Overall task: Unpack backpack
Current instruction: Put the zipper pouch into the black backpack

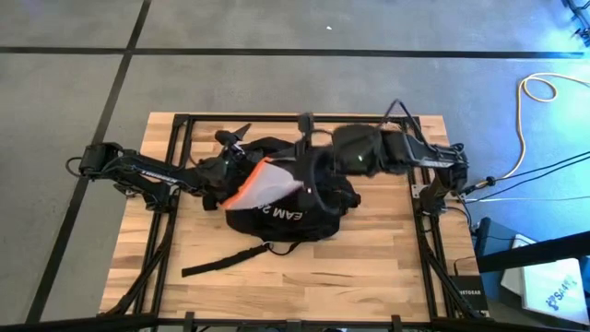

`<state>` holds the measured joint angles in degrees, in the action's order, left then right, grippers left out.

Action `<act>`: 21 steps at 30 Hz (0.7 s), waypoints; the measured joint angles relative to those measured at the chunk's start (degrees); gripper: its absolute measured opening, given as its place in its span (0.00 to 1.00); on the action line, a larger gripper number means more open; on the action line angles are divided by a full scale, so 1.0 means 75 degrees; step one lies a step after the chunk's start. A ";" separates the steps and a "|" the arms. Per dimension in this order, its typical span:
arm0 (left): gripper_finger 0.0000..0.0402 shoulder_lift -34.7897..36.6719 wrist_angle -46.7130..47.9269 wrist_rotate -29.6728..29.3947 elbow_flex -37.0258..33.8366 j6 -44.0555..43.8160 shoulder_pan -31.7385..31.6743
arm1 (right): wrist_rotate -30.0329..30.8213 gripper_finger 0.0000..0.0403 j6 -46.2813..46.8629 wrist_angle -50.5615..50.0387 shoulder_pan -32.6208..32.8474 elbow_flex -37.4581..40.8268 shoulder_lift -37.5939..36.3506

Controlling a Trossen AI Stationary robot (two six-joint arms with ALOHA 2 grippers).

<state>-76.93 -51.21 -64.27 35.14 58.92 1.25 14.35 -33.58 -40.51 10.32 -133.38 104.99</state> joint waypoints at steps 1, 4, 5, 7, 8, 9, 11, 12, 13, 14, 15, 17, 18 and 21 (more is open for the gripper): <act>0.80 0.0000 -0.0079 -0.0026 0.0000 0.0083 0.0039 | -0.0257 0.01 0.0056 -0.0024 -0.0127 0.0000 0.0006; 0.80 0.0000 -0.0222 -0.0103 0.0000 0.0373 0.0136 | -0.0745 0.01 0.0447 -0.0456 -0.0494 -0.0011 0.0116; 0.80 0.0000 -0.0276 -0.0141 0.0000 0.0435 0.0168 | -0.0791 0.01 0.0581 -0.0708 -0.0596 -0.0012 0.0145; 0.80 0.0000 -0.0315 -0.0207 0.0000 0.0579 0.0220 | -0.0799 0.01 0.0752 -0.1084 -0.0799 0.0052 0.0322; 0.80 0.0000 -0.0320 -0.0232 0.0000 0.0620 0.0248 | -0.0801 0.01 0.0828 -0.1135 -0.0883 0.0120 0.0370; 0.80 0.0000 -0.0316 -0.0266 0.0000 0.0639 0.0255 | -0.0799 0.01 0.0895 -0.1192 -0.0953 0.0234 0.0439; 0.80 0.0000 -0.0328 -0.0320 0.0000 0.0646 0.0290 | -0.0796 0.01 0.1029 -0.1222 -0.1074 0.0455 0.0498; 0.80 0.0000 -0.0320 -0.0371 0.0000 0.0667 0.0292 | -0.0754 0.01 0.1061 -0.1245 -0.1118 0.0587 0.0498; 0.80 0.0000 -0.0327 -0.0374 0.0000 0.0670 0.0293 | -0.0637 0.01 0.1065 -0.1317 -0.1159 0.0731 0.0492; 0.80 0.0008 -0.0321 -0.0387 0.0000 0.0687 0.0301 | -0.0464 0.01 0.1071 -0.1409 -0.1203 0.0887 0.0459; 0.80 0.0029 -0.0319 -0.0417 0.0003 0.0741 0.0304 | -0.0245 0.01 0.1097 -0.1588 -0.1235 0.1016 0.0449; 0.80 0.0080 -0.0336 -0.0437 0.0003 0.0804 0.0306 | 0.0139 0.01 0.1297 -0.2106 -0.1303 0.1192 0.0457; 0.80 0.0105 -0.0331 -0.0456 0.0003 0.0814 0.0305 | 0.0267 0.01 0.1444 -0.2312 -0.1351 0.1277 0.0469; 0.80 0.0257 -0.0338 -0.0477 0.0003 0.0813 0.0304 | 0.0446 0.01 0.1754 -0.2743 -0.1417 0.1595 0.0467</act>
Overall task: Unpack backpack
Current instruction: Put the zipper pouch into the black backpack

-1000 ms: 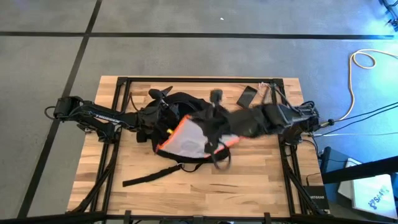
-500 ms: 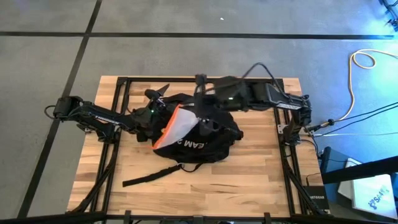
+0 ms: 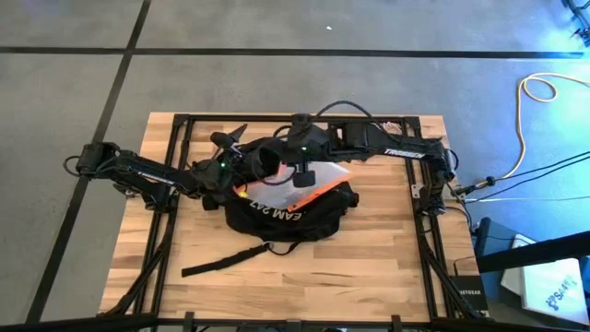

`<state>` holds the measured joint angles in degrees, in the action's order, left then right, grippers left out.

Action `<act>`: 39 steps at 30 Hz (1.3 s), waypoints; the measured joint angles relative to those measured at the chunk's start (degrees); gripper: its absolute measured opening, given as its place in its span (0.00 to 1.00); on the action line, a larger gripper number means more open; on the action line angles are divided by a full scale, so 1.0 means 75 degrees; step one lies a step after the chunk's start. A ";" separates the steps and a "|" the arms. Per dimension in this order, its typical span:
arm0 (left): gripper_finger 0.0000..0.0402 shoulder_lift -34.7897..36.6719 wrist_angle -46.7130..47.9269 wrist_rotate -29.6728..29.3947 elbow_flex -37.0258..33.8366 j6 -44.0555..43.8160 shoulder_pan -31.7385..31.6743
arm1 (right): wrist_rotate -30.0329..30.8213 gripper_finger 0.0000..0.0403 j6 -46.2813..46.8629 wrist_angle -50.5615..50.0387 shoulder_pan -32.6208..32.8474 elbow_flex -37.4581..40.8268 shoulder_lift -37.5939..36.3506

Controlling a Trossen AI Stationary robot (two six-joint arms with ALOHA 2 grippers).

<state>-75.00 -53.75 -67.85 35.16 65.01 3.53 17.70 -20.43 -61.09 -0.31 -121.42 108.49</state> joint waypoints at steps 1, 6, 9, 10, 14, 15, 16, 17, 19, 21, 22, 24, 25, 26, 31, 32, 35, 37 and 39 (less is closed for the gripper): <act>0.80 0.0074 -0.0006 0.0002 0.0000 0.0000 0.0000 | 0.0011 0.01 0.0114 -0.0188 0.0005 0.0086 -0.0001; 0.80 0.0432 -0.0003 -0.0001 0.0000 -0.0012 0.0065 | -0.0428 0.01 0.0628 -0.0703 0.0048 0.0854 -0.0004; 0.80 0.0555 0.0062 0.0024 0.0000 -0.0006 0.0178 | -0.1006 0.01 0.0900 -0.0859 0.0037 0.1397 0.0005; 0.80 0.0580 0.0142 0.0089 0.0000 0.0003 0.0224 | -0.1204 0.01 0.0951 -0.0798 0.0034 0.1579 0.0005; 0.80 0.0594 0.1048 0.0331 0.0000 0.0453 0.0444 | -0.1756 0.01 0.1160 -0.0705 0.0037 0.2216 0.0005; 0.80 0.0594 0.1436 0.0332 0.0000 0.0521 0.0501 | -0.1775 0.01 0.1318 -0.0612 0.0040 0.2335 0.0005; 0.80 0.0594 0.1785 0.0327 0.0000 0.0491 0.0557 | -0.1781 0.01 0.1442 -0.0559 0.0043 0.2423 0.0005; 0.80 0.0594 0.2099 0.0266 0.0000 0.0359 0.0608 | -0.1784 0.02 0.1519 -0.0507 0.0043 0.2494 0.0005; 0.80 0.0594 0.2828 -0.0046 0.0057 -0.0051 0.0724 | -0.1785 0.05 0.1736 -0.0260 0.0037 0.2628 0.0005; 0.80 0.0597 0.3687 -0.0433 0.0206 -0.0495 0.0864 | -0.1890 0.09 0.1941 0.0069 0.0037 0.2688 0.0005; 0.80 0.0594 0.4020 -0.0507 0.0269 -0.0765 0.0964 | -0.2006 0.11 0.1986 0.0160 0.0037 0.2692 0.0005; 0.80 0.0594 0.4270 -0.0522 0.0396 -0.1245 0.1235 | -0.2172 0.17 0.2038 0.0368 0.0040 0.2692 0.0005; 0.80 0.0594 0.4275 -0.0519 0.0449 -0.1349 0.1369 | -0.2186 0.20 0.2061 0.0471 0.0046 0.2692 0.0005; 0.80 0.0594 0.4292 -0.0518 0.0511 -0.1381 0.1509 | -0.2180 0.23 0.2075 0.0539 0.0043 0.2692 0.0005; 0.80 0.0594 0.4257 -0.0552 0.0738 -0.0864 0.2298 | -0.2524 0.40 0.2093 0.0659 0.0037 0.2692 0.0005; 0.80 0.0594 0.4266 -0.0602 0.0740 -0.0523 0.2481 | -0.2773 0.44 0.2092 0.0759 0.0037 0.2692 0.0005; 0.80 0.0594 0.4481 -0.0659 0.0740 -0.0066 0.2939 | -0.3579 0.54 0.2093 0.1059 0.0034 0.2692 0.0005; 0.80 0.0594 0.4693 -0.0683 0.0737 -0.0236 0.3195 | -0.4192 0.61 0.2093 0.1238 0.0048 0.2692 0.0005; 0.80 0.0594 0.5162 -0.0539 0.0739 -0.0939 0.3389 | -0.4898 0.65 0.2093 0.1264 0.0117 0.2692 0.0005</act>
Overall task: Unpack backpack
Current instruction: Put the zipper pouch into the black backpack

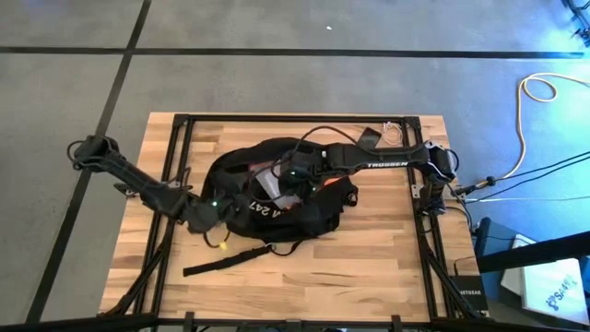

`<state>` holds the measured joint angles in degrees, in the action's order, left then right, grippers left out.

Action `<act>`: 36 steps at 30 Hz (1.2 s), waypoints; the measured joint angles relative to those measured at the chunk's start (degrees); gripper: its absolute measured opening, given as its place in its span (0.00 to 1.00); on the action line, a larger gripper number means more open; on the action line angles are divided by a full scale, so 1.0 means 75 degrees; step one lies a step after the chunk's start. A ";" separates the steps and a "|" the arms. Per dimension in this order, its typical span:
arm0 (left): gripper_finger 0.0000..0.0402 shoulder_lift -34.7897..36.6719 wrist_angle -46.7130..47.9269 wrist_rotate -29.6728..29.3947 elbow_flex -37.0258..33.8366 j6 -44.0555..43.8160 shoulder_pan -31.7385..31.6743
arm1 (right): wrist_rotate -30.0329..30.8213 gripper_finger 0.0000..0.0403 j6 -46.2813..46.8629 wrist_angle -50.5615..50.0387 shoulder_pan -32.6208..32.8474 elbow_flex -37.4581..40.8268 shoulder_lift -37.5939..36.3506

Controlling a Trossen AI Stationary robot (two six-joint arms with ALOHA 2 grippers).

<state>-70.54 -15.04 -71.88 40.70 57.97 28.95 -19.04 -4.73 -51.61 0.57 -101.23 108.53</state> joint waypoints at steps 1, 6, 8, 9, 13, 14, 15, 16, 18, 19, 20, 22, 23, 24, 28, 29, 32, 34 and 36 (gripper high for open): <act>0.80 0.0000 0.0391 0.0271 0.0002 -0.0586 0.0061 | -0.0246 0.67 0.0000 -0.0009 0.0055 0.0000 0.0000; 0.80 -0.0052 0.2655 0.2230 -0.0004 -0.3642 -0.0175 | -0.0342 0.69 -0.0020 -0.0185 0.0430 0.0000 0.0000; 0.80 -0.0142 0.3000 0.2619 -0.0010 -0.4476 -0.0452 | -0.0336 0.69 -0.0023 -0.0169 0.0609 0.0034 0.0000; 0.80 -0.0192 0.3057 0.2792 -0.0013 -0.4790 -0.0586 | -0.0329 0.69 -0.0026 -0.0135 0.0693 0.0105 0.0000; 0.80 -0.0432 0.2947 0.3712 -0.0013 -0.5405 -0.1061 | 0.0937 0.69 -0.0023 -0.0086 0.1022 0.0533 0.0000; 0.80 -0.0530 0.2854 0.3806 -0.0013 -0.5445 -0.1167 | 0.1439 0.69 -0.0023 0.0035 0.1069 0.0692 0.0000; 0.80 -0.0620 0.2776 0.3824 -0.0013 -0.5443 -0.1279 | 0.1942 0.69 -0.0026 0.0190 0.1101 0.0863 0.0000; 0.80 -0.0711 0.2705 0.3821 -0.0013 -0.5410 -0.1390 | 0.2371 0.69 -0.0020 0.0331 0.1103 0.1038 0.0000; 0.80 -0.0901 0.2516 0.3821 -0.0013 -0.5320 -0.1600 | 0.2826 0.69 0.0076 0.0579 0.1118 0.1344 0.0003; 0.80 -0.1000 0.2462 0.3868 -0.0013 -0.5308 -0.1698 | 0.2857 0.69 0.0179 0.0782 0.1109 0.1478 0.0005; 0.80 -0.1093 0.2386 0.3970 -0.0013 -0.5308 -0.1792 | 0.2857 0.69 0.0224 0.1025 0.1109 0.1613 0.0003; 0.80 -0.1281 0.2156 0.4163 -0.0013 -0.5313 -0.1955 | 0.2712 0.69 0.0262 0.1401 0.1122 0.1921 0.0006; 0.80 -0.1382 0.2005 0.4285 -0.0013 -0.5320 -0.2022 | 0.2644 0.69 0.0261 0.1537 0.1123 0.2055 0.0027; 0.80 -0.1495 0.1824 0.4396 -0.0013 -0.5327 -0.2075 | 0.2618 0.69 0.0259 0.1635 0.1128 0.2159 0.0050; 0.80 -0.2010 0.0831 0.4686 -0.0013 -0.5235 -0.2186 | 0.2598 0.64 0.0196 0.1836 0.1145 0.2613 0.0061; 0.80 -0.2152 0.0554 0.4718 -0.0013 -0.5196 -0.2183 | 0.2552 0.61 0.0201 0.1836 0.1181 0.2665 0.0064; 0.80 -0.2565 -0.0332 0.4736 -0.0013 -0.5007 -0.2183 | 0.2366 0.48 0.0182 0.1866 0.1306 0.2704 0.0064; 0.80 -0.2833 -0.0904 0.4740 -0.0013 -0.4875 -0.2181 | 0.2209 0.38 0.0170 0.1941 0.1394 0.2704 0.0064; 0.80 -0.3110 -0.1340 0.4751 -0.0013 -0.4739 -0.2183 | 0.2102 0.29 0.0169 0.1990 0.1459 0.2704 0.0064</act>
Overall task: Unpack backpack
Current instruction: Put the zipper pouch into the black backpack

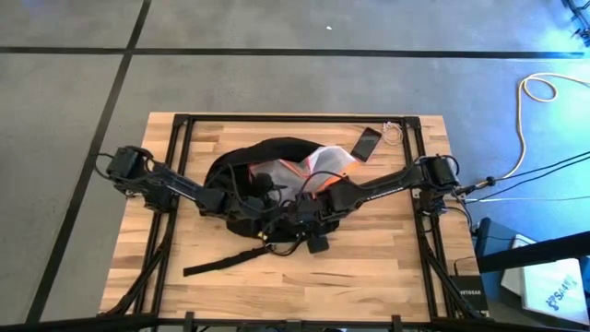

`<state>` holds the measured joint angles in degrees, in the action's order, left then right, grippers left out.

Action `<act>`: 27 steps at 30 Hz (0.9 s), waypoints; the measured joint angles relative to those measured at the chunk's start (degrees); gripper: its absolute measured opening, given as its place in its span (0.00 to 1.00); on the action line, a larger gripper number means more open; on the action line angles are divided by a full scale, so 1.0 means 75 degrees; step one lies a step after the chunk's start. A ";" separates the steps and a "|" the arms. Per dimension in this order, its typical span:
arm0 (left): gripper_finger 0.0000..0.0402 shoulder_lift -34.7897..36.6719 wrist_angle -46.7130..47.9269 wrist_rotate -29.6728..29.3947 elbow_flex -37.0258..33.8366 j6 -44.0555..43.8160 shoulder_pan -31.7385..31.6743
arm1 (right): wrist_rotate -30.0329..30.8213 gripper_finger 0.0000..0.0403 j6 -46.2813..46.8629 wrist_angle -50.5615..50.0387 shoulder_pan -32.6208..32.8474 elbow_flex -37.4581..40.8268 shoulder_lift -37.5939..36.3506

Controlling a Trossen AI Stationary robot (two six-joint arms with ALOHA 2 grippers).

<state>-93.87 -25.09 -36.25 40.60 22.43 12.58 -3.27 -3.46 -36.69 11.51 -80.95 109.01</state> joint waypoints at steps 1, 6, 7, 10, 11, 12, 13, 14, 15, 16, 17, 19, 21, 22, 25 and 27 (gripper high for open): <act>0.80 -0.0144 -0.0170 -0.0019 0.0000 0.0109 0.0000 | -0.0060 0.24 -0.0002 0.0032 0.0034 0.0000 0.0000; 0.80 -0.0796 -0.1107 -0.0504 0.0000 0.0678 0.0003 | -0.0331 0.04 -0.0003 0.0156 0.0168 0.0000 0.0000; 0.80 -0.0886 -0.1227 -0.0472 0.0000 0.0741 0.0003 | -0.0385 0.02 -0.0002 0.0202 0.0213 -0.0002 0.0000; 0.80 -0.1105 -0.1413 -0.0411 0.0002 0.1021 0.0002 | -0.0499 0.02 -0.0003 0.0376 0.0318 -0.0003 0.0000; 0.80 -0.1153 -0.1390 -0.0424 0.0001 0.1083 0.0005 | -0.0524 0.03 -0.0014 0.0453 0.0361 -0.0003 0.0000; 0.80 -0.1213 -0.1391 -0.0466 0.0000 0.1108 -0.0003 | -0.0538 0.02 -0.0065 0.0535 0.0391 -0.0003 0.0000; 0.80 -0.1235 -0.1387 -0.0514 0.0000 0.1124 -0.0029 | -0.0557 0.02 -0.0152 0.0598 0.0437 -0.0007 0.0000; 0.80 -0.1250 -0.1336 -0.0587 0.0003 0.1129 -0.0039 | -0.0571 0.01 -0.0184 0.0561 0.0484 -0.0039 0.0000; 0.80 -0.1271 -0.1291 -0.0696 0.0006 0.1133 -0.0057 | -0.0576 0.00 -0.0204 0.0503 0.0521 -0.0082 0.0000; 0.80 -0.1283 -0.1224 -0.0820 0.0006 0.1156 -0.0075 | -0.0576 0.01 -0.0202 0.0496 0.0557 -0.0135 0.0000; 0.80 -0.1285 -0.1152 -0.0964 0.0009 0.1223 -0.0103 | -0.0588 0.01 -0.0203 0.0475 0.0599 -0.0201 0.0000; 0.80 -0.1285 -0.1089 -0.1369 0.0009 0.1425 -0.0156 | -0.0599 0.00 -0.0247 0.0260 0.0681 -0.0352 -0.0003; 0.80 -0.1288 -0.1086 -0.1759 0.0009 0.1690 -0.0218 | -0.0604 0.00 -0.0324 -0.0040 0.0735 -0.0517 -0.0003; 0.80 -0.1288 -0.1100 -0.1929 0.0009 0.1798 -0.0243 | -0.0600 0.00 -0.0353 -0.0117 0.0744 -0.0589 -0.0003; 0.80 -0.1282 -0.1119 -0.2104 0.0009 0.1907 -0.0254 | -0.0426 0.00 -0.0351 -0.0301 0.0774 -0.0787 -0.0006; 0.80 -0.1280 -0.1120 -0.2114 0.0018 0.1806 -0.0185 | 0.0075 0.01 -0.0138 -0.0503 0.0772 -0.0938 -0.0006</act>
<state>-103.47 -33.48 -52.11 40.74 35.97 11.19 -2.71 -4.50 -40.46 17.30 -87.98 108.97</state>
